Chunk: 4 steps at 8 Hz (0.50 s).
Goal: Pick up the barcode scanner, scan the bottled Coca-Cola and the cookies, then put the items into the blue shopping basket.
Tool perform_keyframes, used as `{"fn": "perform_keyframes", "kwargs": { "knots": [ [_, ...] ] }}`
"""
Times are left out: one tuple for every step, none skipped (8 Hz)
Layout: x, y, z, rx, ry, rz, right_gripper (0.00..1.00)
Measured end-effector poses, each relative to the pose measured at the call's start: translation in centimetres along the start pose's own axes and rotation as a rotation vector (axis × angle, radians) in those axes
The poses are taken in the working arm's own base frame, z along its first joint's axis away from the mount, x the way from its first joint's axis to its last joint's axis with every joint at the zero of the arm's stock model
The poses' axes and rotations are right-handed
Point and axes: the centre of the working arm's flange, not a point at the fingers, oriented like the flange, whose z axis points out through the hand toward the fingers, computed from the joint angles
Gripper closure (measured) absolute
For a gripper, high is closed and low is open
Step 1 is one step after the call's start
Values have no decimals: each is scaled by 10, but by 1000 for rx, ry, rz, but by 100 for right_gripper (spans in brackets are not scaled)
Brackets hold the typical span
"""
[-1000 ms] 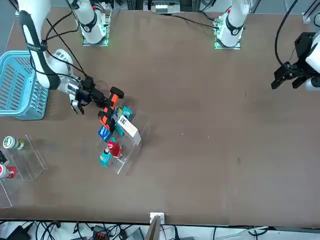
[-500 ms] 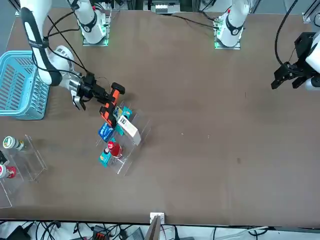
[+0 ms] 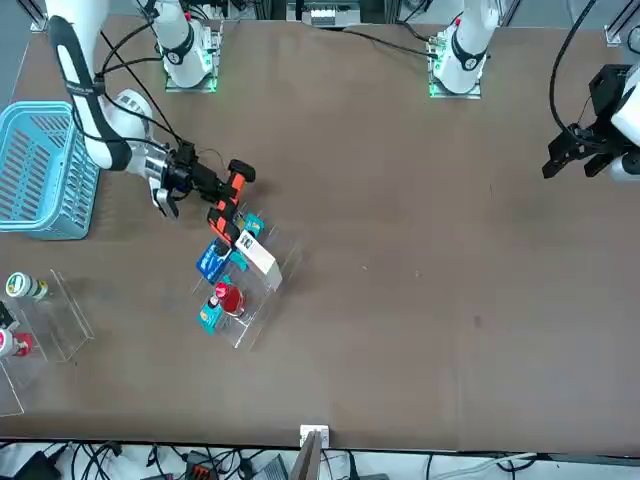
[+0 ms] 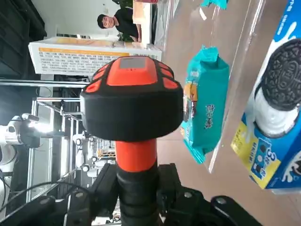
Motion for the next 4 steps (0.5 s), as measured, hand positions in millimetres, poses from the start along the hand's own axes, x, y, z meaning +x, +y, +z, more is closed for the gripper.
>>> {"fn": "perform_keyframes", "kwargs": {
  "knots": [
    [4,-4,-3,-2,-1,-8,56],
    [10,-12,-10,-20,-27,-7,56],
    [23,-25,-24,-65,-80,1,56],
    [40,-43,-44,-135,-132,-5,56]
  ]
}}
